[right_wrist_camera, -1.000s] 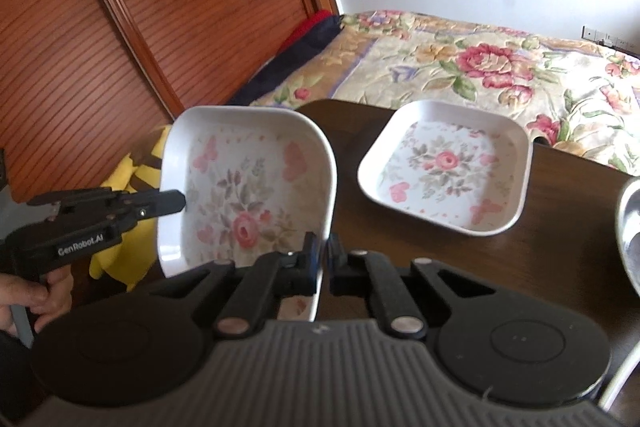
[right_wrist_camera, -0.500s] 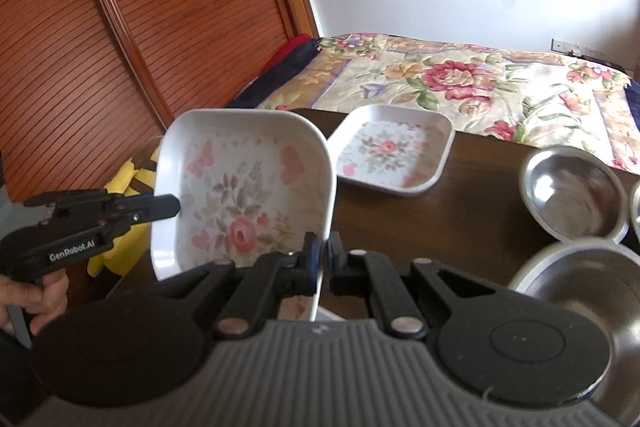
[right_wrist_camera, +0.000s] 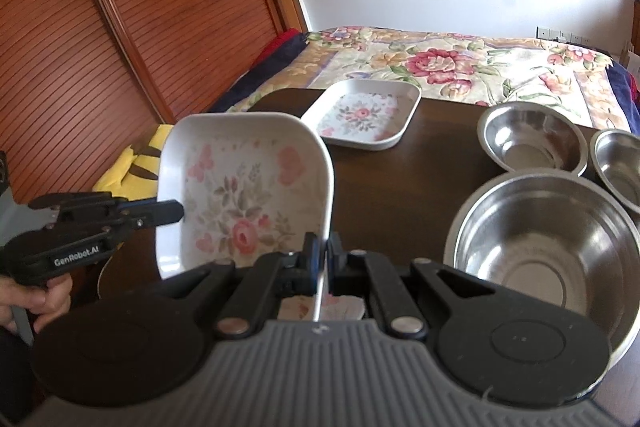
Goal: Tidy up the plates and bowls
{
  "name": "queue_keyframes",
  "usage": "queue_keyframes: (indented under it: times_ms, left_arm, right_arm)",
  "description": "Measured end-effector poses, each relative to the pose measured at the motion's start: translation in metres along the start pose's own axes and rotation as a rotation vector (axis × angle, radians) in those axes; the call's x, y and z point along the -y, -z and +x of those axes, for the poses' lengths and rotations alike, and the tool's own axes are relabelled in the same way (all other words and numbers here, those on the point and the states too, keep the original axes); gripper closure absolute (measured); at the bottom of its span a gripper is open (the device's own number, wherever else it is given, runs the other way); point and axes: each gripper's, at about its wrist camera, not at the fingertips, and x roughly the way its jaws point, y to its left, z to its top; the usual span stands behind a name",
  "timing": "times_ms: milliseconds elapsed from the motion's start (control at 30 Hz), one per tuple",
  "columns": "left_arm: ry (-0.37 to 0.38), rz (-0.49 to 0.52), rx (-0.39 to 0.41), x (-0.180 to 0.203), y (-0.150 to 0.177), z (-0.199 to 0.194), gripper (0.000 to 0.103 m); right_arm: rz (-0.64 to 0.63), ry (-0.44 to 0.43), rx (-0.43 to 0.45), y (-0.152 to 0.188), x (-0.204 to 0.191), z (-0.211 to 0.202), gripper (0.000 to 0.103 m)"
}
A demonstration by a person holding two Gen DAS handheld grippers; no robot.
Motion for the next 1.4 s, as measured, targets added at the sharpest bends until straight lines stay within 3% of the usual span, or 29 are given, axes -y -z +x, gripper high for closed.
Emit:
queue_keyframes:
  times_ms: [667,1400]
  left_arm:
    - [-0.006,0.013,-0.042,0.014,0.022,0.0,0.071]
    - [-0.028,-0.006,-0.084,0.009,0.029,0.021,0.071]
  right_arm:
    - [0.007,-0.023,-0.041,0.029,0.005,-0.004,0.097]
    - [-0.014,0.0,-0.059,0.036,0.002,0.011,0.096]
